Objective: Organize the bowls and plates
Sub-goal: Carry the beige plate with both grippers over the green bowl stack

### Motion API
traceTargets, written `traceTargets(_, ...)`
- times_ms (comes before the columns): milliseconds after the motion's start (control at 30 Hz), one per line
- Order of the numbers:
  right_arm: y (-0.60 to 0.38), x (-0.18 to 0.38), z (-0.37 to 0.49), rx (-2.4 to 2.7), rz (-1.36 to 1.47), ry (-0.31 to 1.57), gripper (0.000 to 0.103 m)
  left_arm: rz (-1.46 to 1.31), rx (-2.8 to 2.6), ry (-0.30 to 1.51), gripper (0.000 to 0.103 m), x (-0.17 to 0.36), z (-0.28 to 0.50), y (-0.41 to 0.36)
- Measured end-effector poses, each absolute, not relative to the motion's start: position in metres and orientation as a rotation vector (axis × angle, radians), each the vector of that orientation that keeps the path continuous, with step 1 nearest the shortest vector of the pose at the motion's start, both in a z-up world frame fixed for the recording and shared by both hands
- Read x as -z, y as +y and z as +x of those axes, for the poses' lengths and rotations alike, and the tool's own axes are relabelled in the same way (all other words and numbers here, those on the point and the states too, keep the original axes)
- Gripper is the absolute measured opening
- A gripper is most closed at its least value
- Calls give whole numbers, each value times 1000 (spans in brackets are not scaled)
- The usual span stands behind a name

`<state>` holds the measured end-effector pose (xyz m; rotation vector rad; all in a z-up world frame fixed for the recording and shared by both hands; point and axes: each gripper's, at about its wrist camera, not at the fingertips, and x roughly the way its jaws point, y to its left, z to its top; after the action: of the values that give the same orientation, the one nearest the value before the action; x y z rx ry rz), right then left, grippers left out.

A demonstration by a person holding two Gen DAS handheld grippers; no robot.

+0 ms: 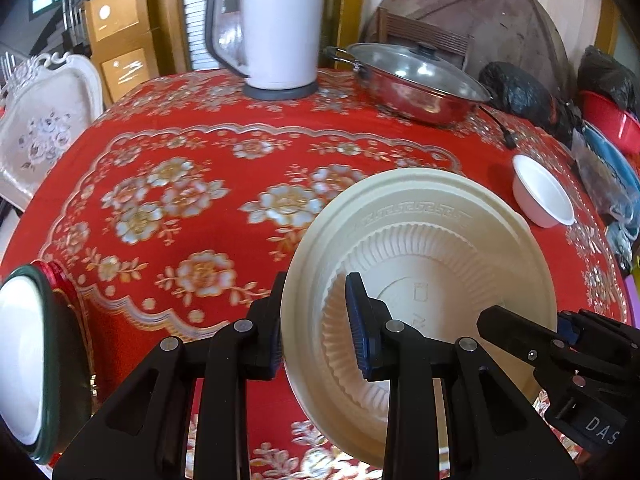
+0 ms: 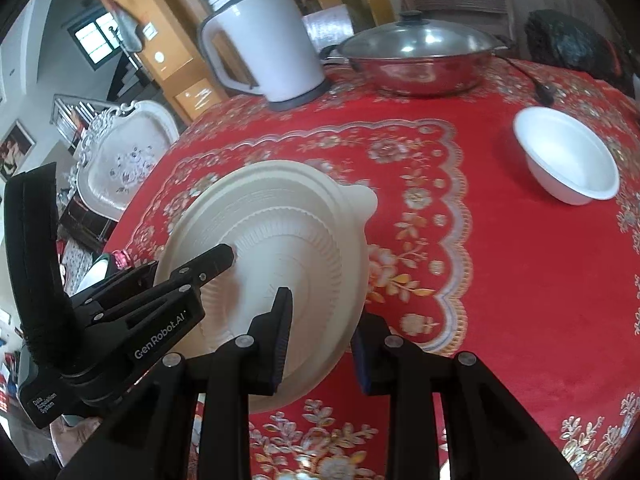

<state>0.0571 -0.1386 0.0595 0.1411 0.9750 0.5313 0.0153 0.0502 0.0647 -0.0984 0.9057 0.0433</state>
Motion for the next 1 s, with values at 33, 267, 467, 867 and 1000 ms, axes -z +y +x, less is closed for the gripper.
traceTargets(33, -136, -60, 56, -535, 138, 974, 28, -102, -47, 904, 27, -66, 14, 53)
traceTargets(267, -106, -66, 50, -573, 97, 970, 28, -129, -97, 882, 27, -73, -2, 85)
traceTargets(467, -77, -74, 42, -616, 63, 957, 28, -152, -137, 860, 27, -81, -17, 112)
traceTargets(867, -16, -93, 29, -709, -2, 916, 28, -199, -242, 804, 27, -99, -52, 172)
traceTargets(1000, 7, -96, 26, -748, -21, 907, 28, -215, -280, 789, 27, -105, -63, 193)
